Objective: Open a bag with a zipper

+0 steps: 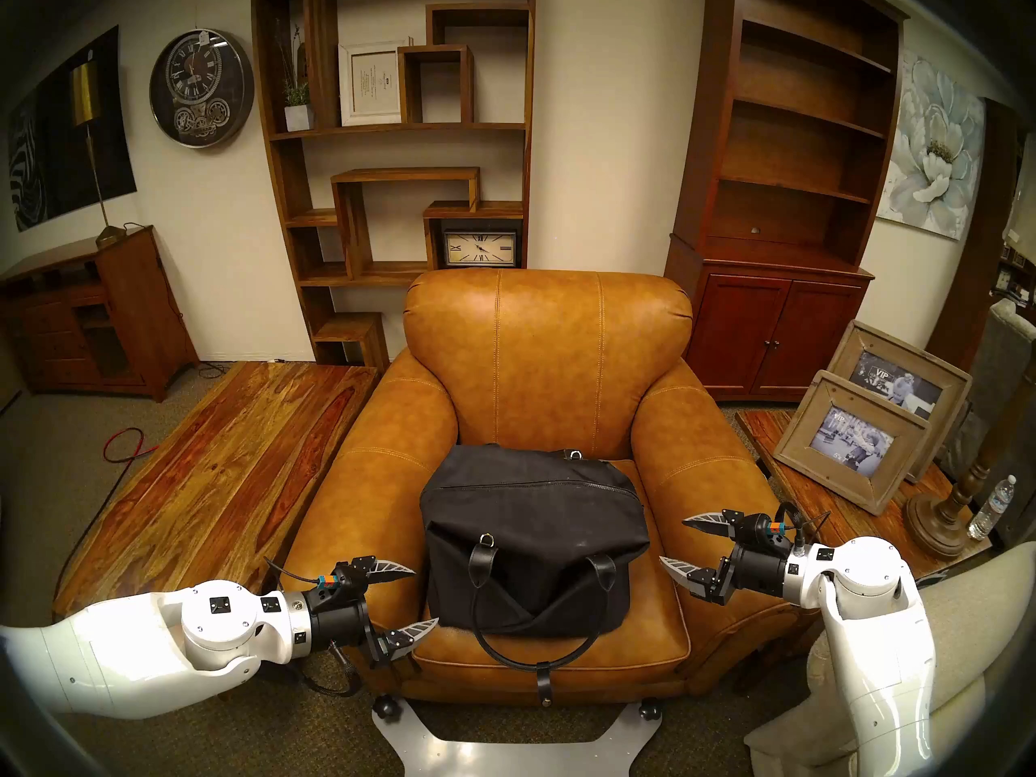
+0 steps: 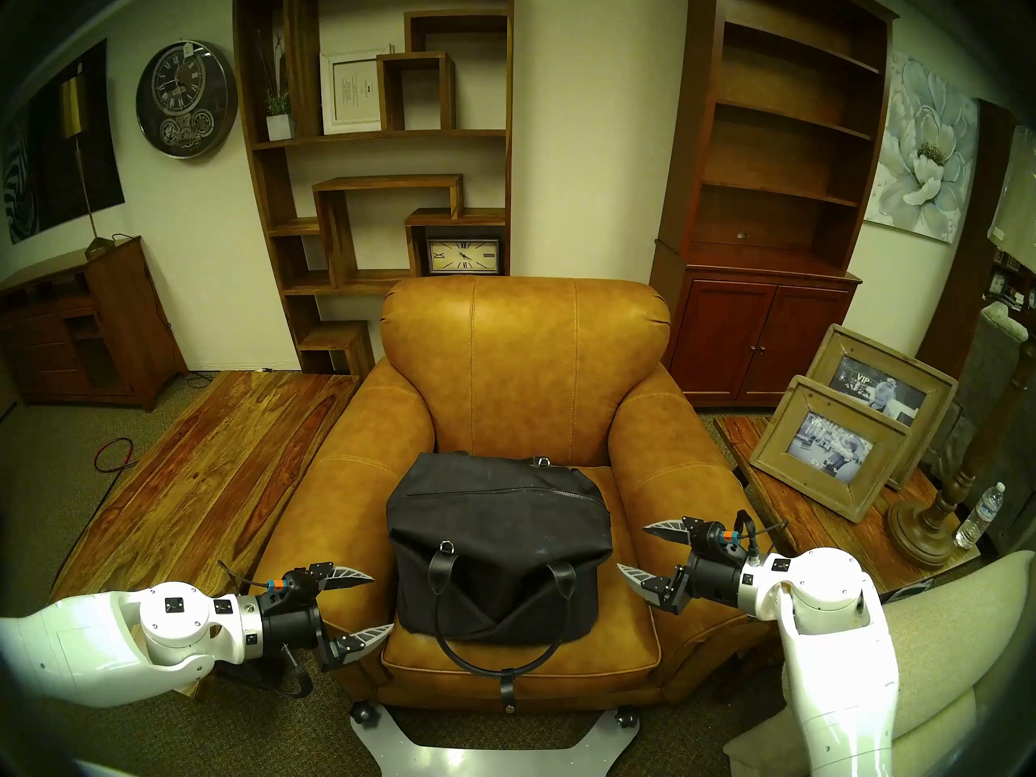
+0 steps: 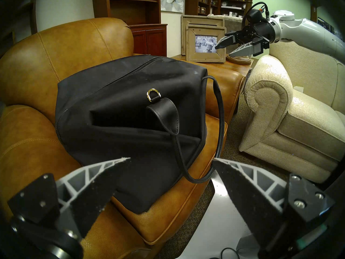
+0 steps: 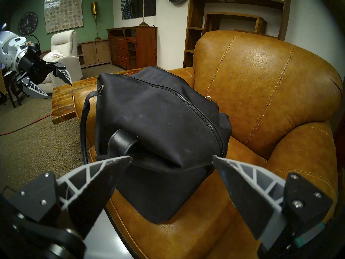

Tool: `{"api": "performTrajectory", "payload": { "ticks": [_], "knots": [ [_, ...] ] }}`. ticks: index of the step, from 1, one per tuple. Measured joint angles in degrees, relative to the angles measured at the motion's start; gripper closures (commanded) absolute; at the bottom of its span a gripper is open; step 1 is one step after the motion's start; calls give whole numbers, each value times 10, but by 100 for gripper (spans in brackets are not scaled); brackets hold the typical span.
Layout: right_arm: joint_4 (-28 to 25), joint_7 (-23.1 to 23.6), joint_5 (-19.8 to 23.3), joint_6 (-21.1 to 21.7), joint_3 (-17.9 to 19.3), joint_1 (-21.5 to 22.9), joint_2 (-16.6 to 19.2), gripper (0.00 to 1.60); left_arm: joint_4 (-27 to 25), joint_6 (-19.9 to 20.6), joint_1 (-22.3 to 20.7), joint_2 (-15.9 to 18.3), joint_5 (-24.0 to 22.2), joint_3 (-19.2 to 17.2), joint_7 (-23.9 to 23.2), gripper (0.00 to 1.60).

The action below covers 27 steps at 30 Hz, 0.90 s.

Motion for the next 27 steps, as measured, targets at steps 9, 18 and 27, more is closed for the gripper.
{"api": "performTrajectory", "payload": {
  "ticks": [9, 18, 27],
  "knots": [
    [74, -25, -40, -17, -19, 32, 25, 0, 0, 0, -1, 0, 0, 2, 1, 0],
    [104, -32, -42, -23, -44, 80, 67, 0, 1, 0, -3, 1, -1, 4, 1, 0],
    [166, -46, -63, -36, -100, 136, 91, 0, 1, 0, -4, 1, -1, 6, 2, 0]
  ]
}}
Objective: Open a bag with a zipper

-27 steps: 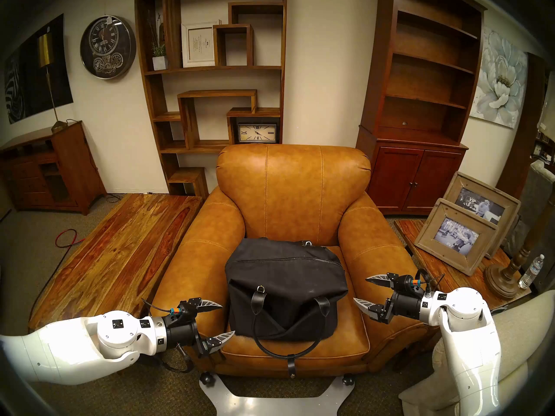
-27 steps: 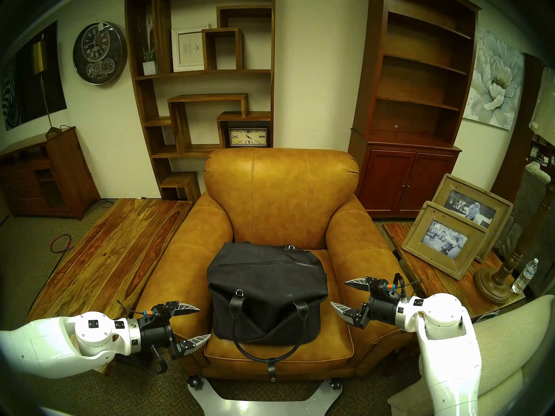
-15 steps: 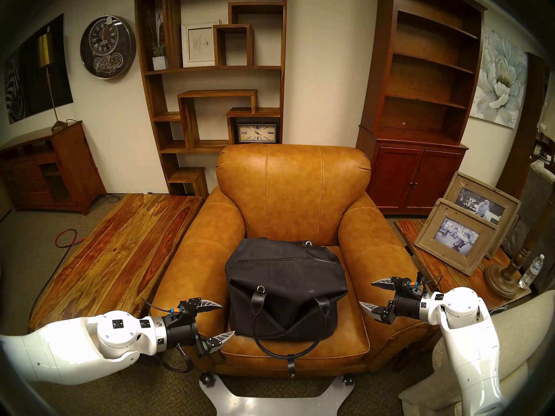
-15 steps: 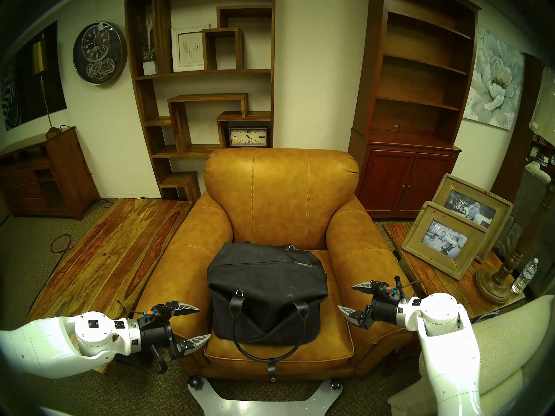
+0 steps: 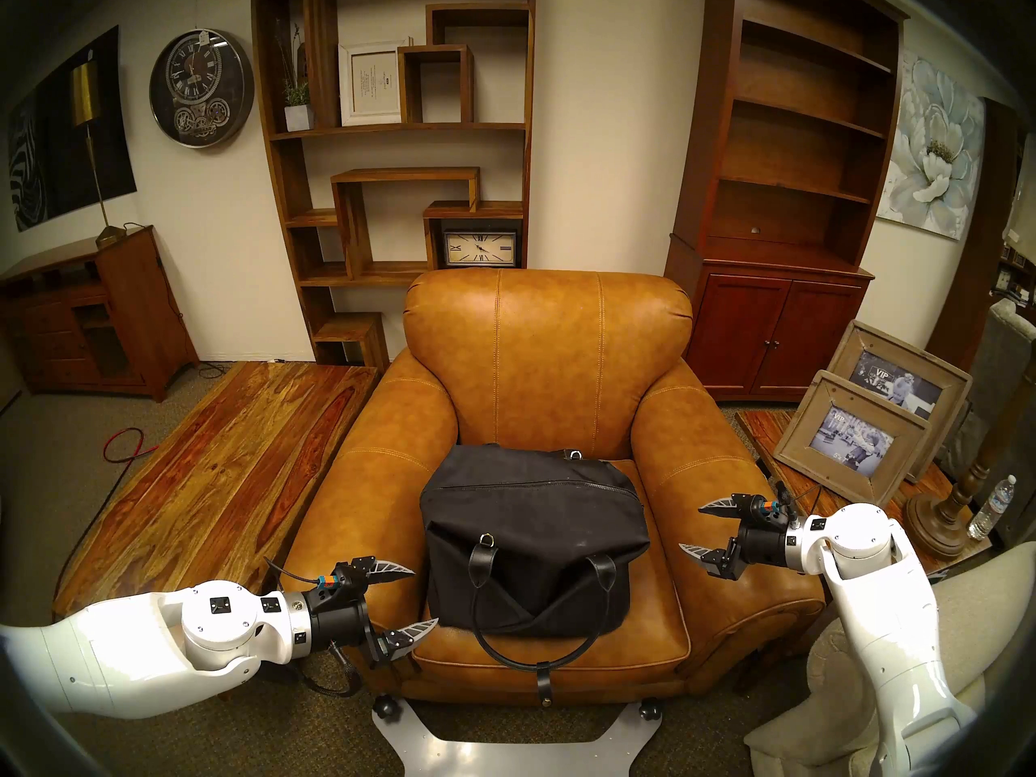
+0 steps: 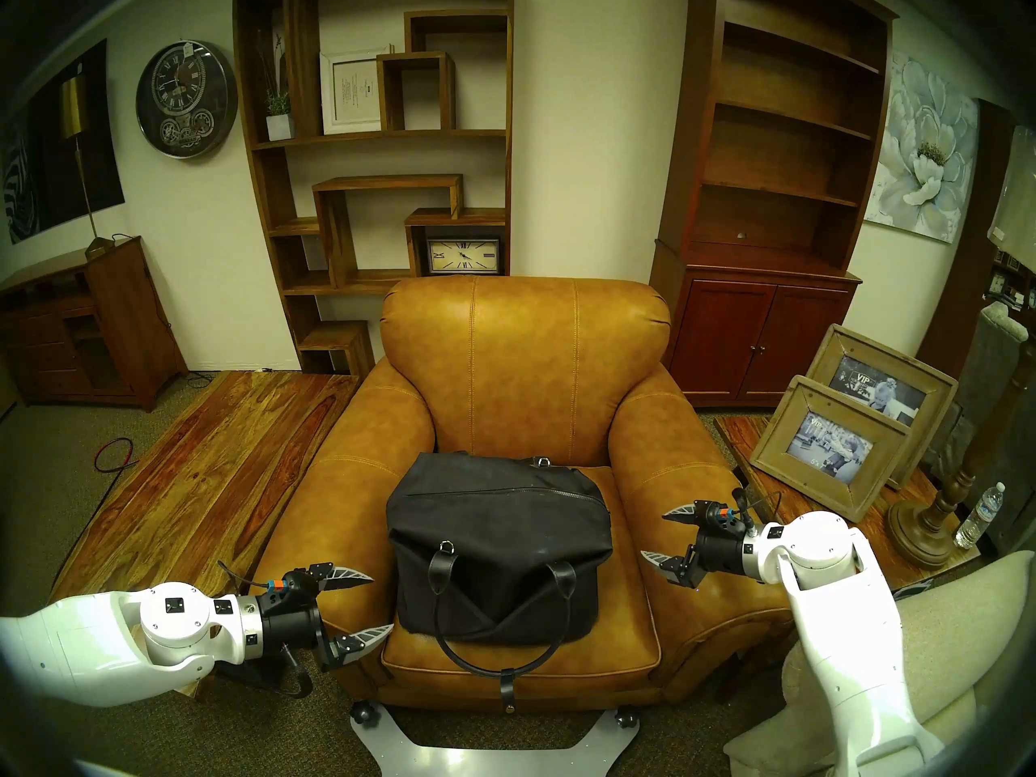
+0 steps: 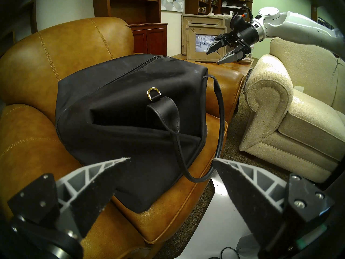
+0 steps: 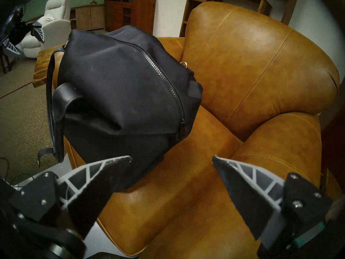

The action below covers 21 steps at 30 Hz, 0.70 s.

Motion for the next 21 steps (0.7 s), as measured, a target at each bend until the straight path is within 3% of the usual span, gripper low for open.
{"api": "performTrajectory", "payload": {
  "ticks": [13, 21],
  "knots": [
    [72, -29, -40, -12, -60, 73, -11, 0, 0, 0, -2, 0, -1, 3, 1, 0],
    [116, -40, -57, -17, -79, 115, -25, 0, 1, 0, -4, 1, -1, 4, 2, 0]
  ]
}}
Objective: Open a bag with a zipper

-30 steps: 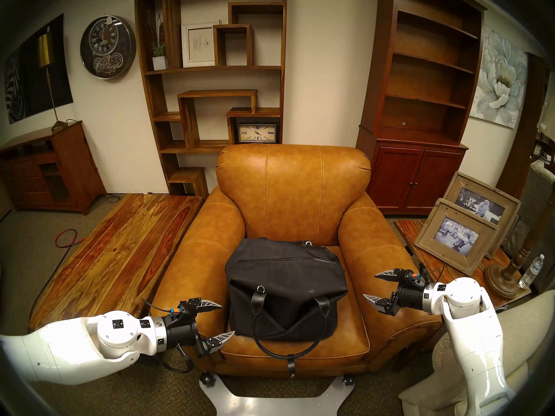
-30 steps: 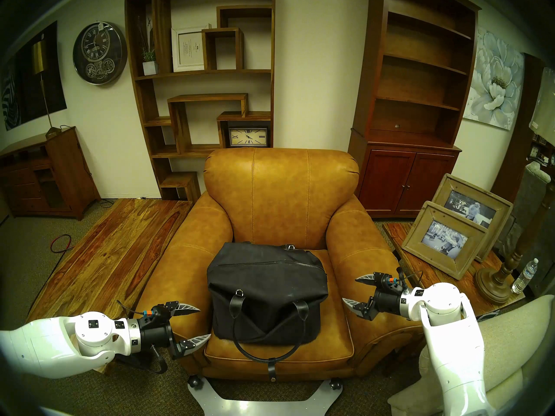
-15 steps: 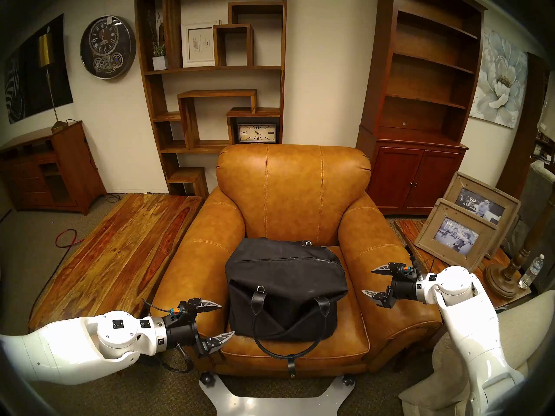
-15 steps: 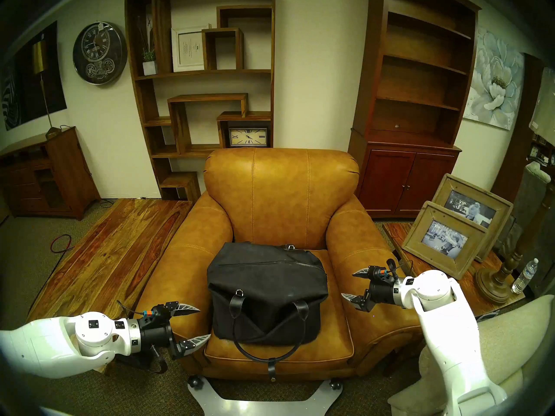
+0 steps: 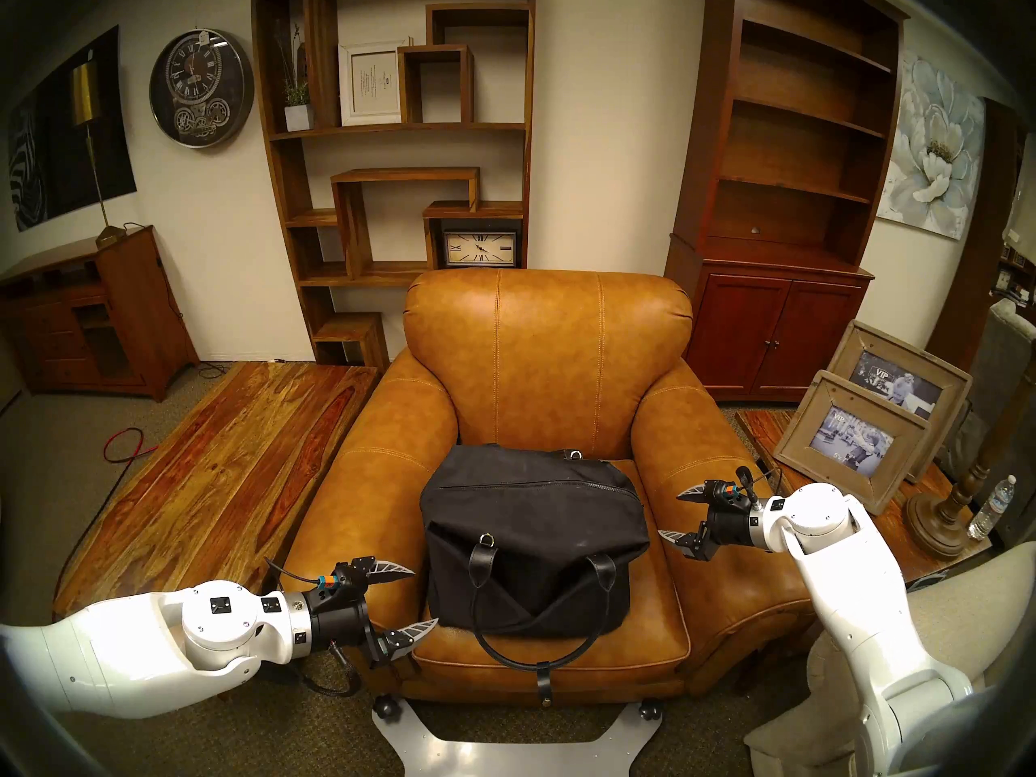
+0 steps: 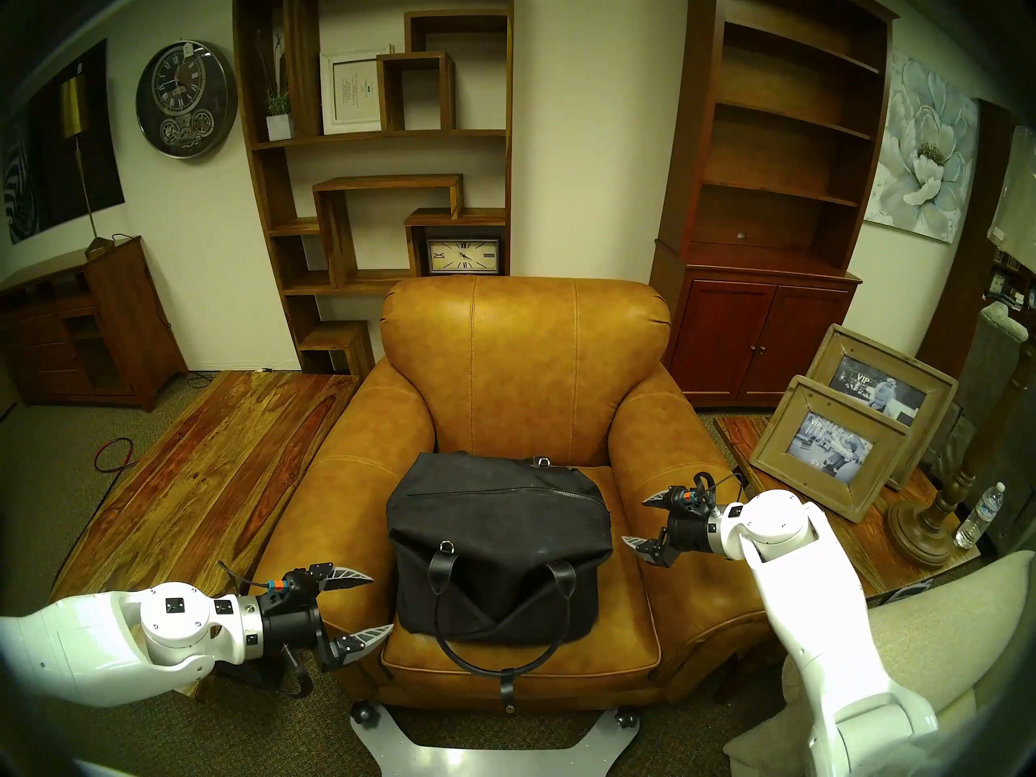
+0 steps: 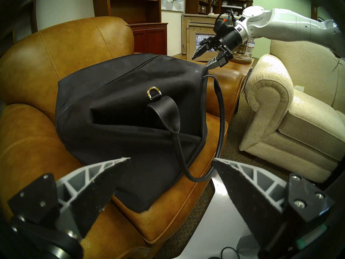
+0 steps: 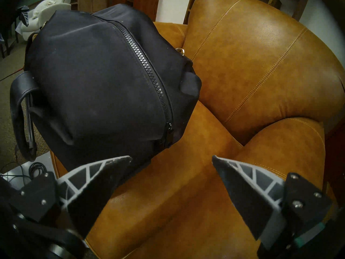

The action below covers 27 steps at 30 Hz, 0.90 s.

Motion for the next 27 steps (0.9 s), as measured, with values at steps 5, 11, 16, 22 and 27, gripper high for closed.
{"api": "performTrajectory", "payload": {
  "ticks": [5, 11, 16, 22, 27],
  "knots": [
    [28, -2, -8, -6, -8, 23, -6, 0, 0, 0, -1, 0, 0, 1, 0, 0],
    [64, -2, -20, -17, -20, 54, -12, 0, 0, 0, -2, 1, -1, 2, 0, 0],
    [88, 1, -32, -26, -33, 81, -20, 0, 0, 0, -2, 1, -1, 3, 1, 0],
    [118, 13, -46, -36, -50, 109, -30, 0, 0, 0, -3, 1, -1, 4, 1, 0],
    [164, 29, -59, -53, -65, 141, -38, 0, 0, 0, -4, 1, -2, 5, 1, 0]
  ]
}}
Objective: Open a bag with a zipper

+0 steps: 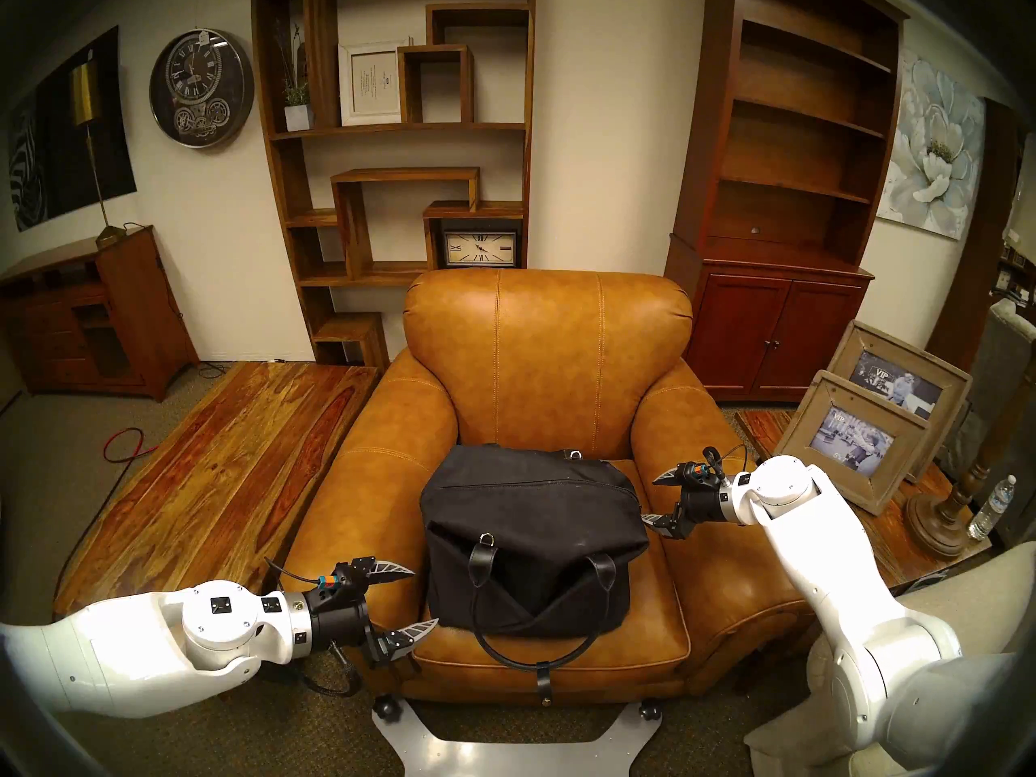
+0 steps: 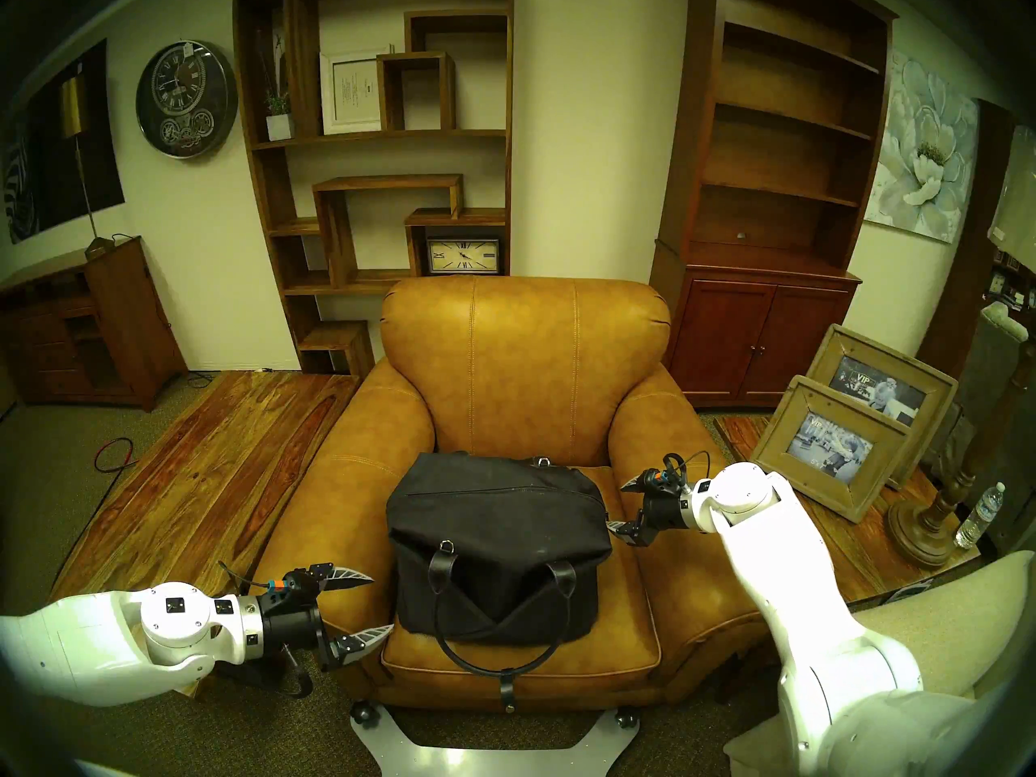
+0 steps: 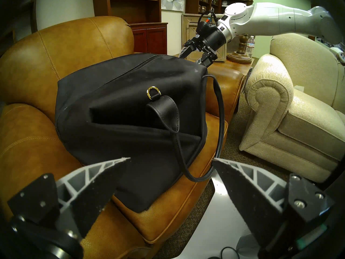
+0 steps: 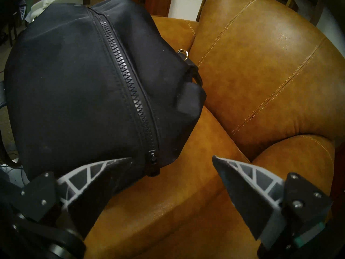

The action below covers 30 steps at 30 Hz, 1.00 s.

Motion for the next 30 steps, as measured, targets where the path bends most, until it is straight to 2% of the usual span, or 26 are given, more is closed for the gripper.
{"api": "performTrajectory", "payload": {
  "ticks": [11, 12, 14, 15, 16, 19, 20, 22, 24, 25, 29, 30],
  "knots": [
    [84, 31, -19, -42, -18, 54, -8, 2, 0, 0, -1, 1, -1, 2, 0, 0],
    [93, 34, -21, -47, -19, 59, -9, 15, 0, 0, -1, 1, -1, 2, 0, 0],
    [108, 39, -23, -55, -22, 68, -10, 28, 0, 0, -2, 1, -1, 2, 0, 0],
    [122, 43, -24, -62, -23, 76, -11, 66, 0, 0, -2, 1, -1, 2, 0, 0],
    [136, 47, -26, -70, -25, 84, -13, 83, 0, 0, -2, 1, -1, 2, 0, 0],
    [157, 53, -28, -80, -28, 95, -15, 87, 0, 0, -2, 1, -1, 3, 1, 0],
    [168, 56, -28, -85, -30, 100, -17, 97, 0, 0, -2, 1, -1, 3, 1, 0],
    [183, 59, -29, -92, -32, 108, -20, 101, 0, 0, -3, 1, -1, 3, 1, 0],
    [200, 61, -29, -98, -34, 118, -23, 114, 0, 0, -3, 2, -1, 4, 1, 0],
    [208, 62, -29, -102, -34, 123, -24, 125, 0, 0, -3, 2, -1, 4, 1, 0],
    [237, 63, -31, -117, -38, 141, -28, 156, 0, 0, -4, 2, -2, 4, 1, 0],
    [245, 63, -31, -122, -39, 146, -29, 160, 0, 0, -4, 2, -2, 5, 1, 0]
  ]
}}
